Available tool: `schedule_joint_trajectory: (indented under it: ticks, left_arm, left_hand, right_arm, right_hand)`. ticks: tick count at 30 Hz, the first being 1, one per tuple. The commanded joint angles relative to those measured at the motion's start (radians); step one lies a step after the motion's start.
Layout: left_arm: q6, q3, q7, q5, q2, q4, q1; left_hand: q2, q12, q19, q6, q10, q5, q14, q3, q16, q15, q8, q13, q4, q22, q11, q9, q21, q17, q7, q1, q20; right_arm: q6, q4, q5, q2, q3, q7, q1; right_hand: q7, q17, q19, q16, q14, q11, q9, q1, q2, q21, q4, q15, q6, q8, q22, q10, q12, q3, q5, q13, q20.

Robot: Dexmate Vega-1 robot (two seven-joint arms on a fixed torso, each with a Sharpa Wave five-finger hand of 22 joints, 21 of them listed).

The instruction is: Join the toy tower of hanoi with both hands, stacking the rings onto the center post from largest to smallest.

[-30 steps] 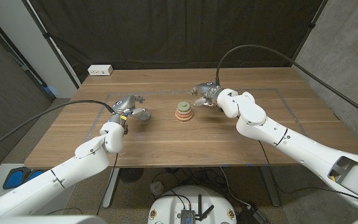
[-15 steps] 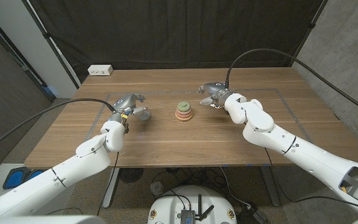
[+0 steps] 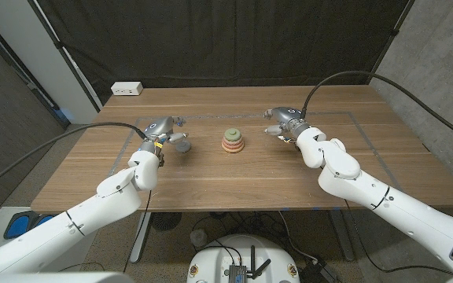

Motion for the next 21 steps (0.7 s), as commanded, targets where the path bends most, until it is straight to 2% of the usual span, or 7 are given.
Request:
schedule_joint_trajectory:
  ticks: [1,21]
  left_arm:
    - [0.002,0.02,-0.013,0.024,-0.006,-0.002,-0.023]
    - [0.032,0.025,-0.021,0.036,-0.018,-0.008,-0.025]
  left_hand:
    - [-0.006,-0.003,0.002,-0.002,-0.005,0.002,-0.001,0.005,-0.001,-0.053,-0.002,0.001,0.002,-0.001,0.004,0.002,0.002,0.0,0.004,0.001,-0.126]
    - [-0.01,-0.003,0.002,-0.01,-0.011,0.0,-0.003,0.0,-0.002,-0.053,-0.003,0.0,0.002,-0.004,0.003,0.002,0.003,-0.008,0.003,-0.003,-0.126]
  right_arm:
    - [-0.029,-0.037,0.03,-0.045,0.056,-0.152,-0.095]
    - [-0.059,-0.035,0.046,-0.08,0.092,-0.287,-0.17]
  right_hand:
    - [-0.004,0.004,0.005,0.005,0.011,-0.003,0.003,0.006,0.007,0.006,0.0,-0.035,0.021,0.012,0.005,0.007,0.004,0.001,0.005,0.005,-0.085]
    - [-0.006,0.014,0.004,0.011,0.017,-0.005,0.007,0.006,0.008,0.008,0.001,-0.034,0.016,0.01,0.006,0.009,-0.001,0.002,0.008,0.014,-0.085]
